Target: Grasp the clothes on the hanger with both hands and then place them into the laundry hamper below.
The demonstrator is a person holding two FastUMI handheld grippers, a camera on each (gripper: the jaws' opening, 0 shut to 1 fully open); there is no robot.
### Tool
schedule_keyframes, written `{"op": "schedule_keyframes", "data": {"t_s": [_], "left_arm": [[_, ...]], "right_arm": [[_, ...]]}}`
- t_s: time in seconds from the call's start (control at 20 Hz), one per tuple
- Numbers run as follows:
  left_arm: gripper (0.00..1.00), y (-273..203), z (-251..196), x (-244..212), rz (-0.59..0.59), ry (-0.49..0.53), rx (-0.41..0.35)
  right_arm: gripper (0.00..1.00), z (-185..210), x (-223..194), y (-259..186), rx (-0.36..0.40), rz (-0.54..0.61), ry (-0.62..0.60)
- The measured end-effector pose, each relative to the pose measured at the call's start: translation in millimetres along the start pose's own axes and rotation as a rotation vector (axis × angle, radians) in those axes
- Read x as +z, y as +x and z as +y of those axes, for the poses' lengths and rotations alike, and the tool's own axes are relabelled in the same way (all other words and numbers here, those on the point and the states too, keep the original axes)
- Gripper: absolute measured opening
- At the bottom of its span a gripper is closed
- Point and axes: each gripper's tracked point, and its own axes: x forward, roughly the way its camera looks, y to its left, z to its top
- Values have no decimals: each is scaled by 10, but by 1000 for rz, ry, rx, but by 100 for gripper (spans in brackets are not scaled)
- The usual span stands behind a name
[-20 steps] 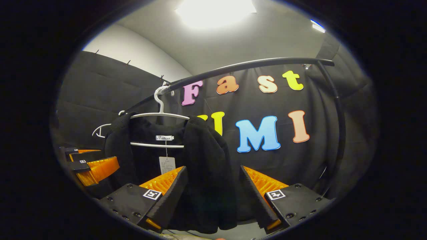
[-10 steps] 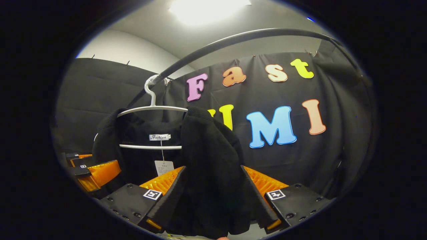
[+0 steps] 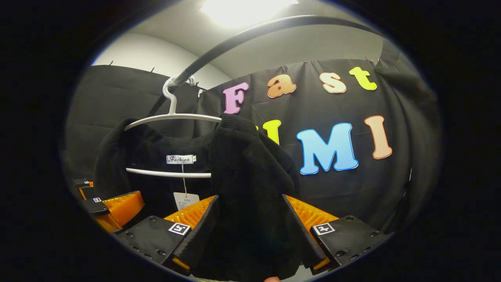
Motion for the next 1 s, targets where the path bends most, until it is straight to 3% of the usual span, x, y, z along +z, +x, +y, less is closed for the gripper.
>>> {"op": "schedule_keyframes", "data": {"t_s": [0.15,0.3,0.5,0.6,0.7,0.75,0.8,0.9,1.0], "left_arm": [[88,14,9,-18,4,-8,12],[88,55,22,-19,1,-1,19],[88,71,41,-43,13,10,26],[88,99,46,-53,24,11,24],[63,100,102,-64,30,7,33],[50,98,71,-78,37,5,13],[46,116,100,-92,37,8,16],[29,90,191,-84,40,8,33],[12,62,171,-59,36,3,8]], "right_arm": [[96,49,-28,57,6,4,-4],[100,-9,-38,131,-45,11,-22],[96,16,-93,215,-46,50,33],[76,-31,-133,218,-54,75,46],[47,-73,-153,239,-59,85,44],[27,-136,-124,221,-79,73,41],[7,-131,-116,212,-69,75,28],[0,-145,-80,175,-72,74,-7],[1,-219,5,142,-95,41,-30]]}}
